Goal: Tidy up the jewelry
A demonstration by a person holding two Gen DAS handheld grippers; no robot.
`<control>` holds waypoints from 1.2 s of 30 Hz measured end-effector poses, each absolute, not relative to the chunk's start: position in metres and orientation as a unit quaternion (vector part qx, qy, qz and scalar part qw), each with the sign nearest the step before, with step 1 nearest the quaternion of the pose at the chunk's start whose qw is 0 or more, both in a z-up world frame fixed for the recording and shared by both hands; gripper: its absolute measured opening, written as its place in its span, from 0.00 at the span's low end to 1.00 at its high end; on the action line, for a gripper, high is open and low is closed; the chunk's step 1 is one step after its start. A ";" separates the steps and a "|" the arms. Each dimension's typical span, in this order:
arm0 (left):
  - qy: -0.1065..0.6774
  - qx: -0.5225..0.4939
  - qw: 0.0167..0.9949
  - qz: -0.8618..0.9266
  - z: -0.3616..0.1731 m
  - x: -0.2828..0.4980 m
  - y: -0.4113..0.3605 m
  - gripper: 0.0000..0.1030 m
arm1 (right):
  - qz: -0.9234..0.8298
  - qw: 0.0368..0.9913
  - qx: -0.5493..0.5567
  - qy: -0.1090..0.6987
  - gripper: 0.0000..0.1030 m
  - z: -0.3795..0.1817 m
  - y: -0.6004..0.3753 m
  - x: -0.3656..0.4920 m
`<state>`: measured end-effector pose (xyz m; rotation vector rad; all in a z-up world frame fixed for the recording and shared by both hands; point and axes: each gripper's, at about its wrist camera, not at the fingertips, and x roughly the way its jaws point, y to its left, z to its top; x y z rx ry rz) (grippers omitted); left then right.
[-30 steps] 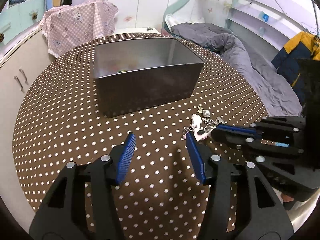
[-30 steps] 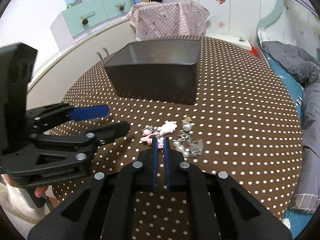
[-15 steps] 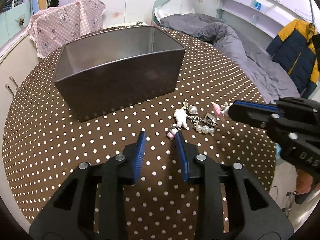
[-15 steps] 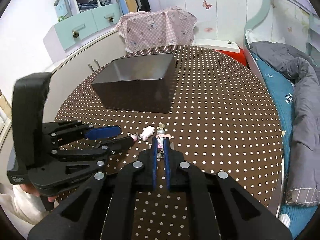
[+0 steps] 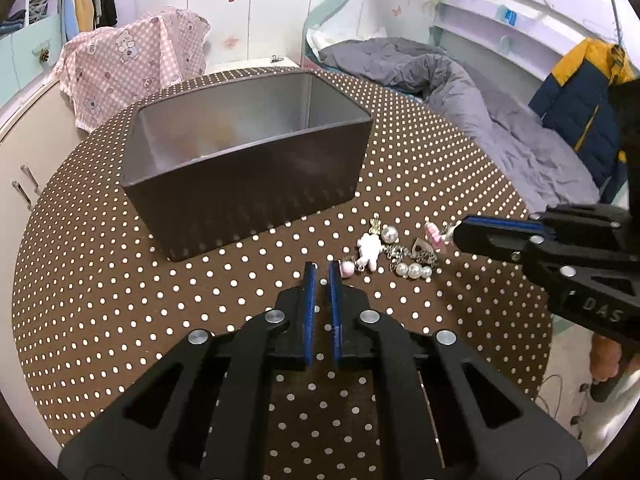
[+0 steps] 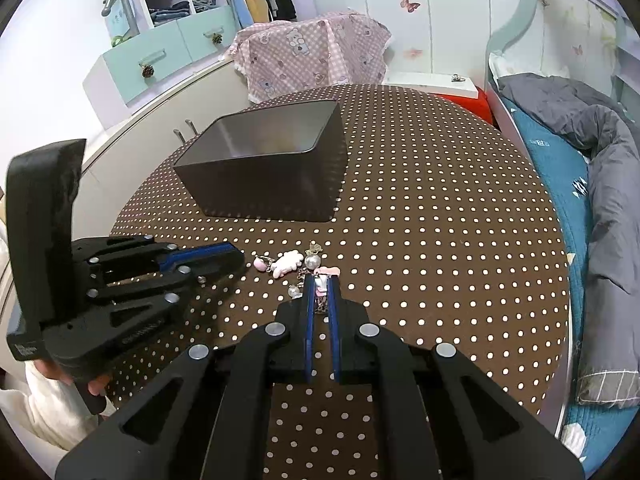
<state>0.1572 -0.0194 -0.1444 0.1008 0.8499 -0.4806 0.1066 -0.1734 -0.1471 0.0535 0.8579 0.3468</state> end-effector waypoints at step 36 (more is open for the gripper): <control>0.429 0.038 0.868 -0.247 -0.129 0.159 -0.016 0.71 | 0.165 0.896 0.042 0.410 0.05 -0.144 -0.185 0.108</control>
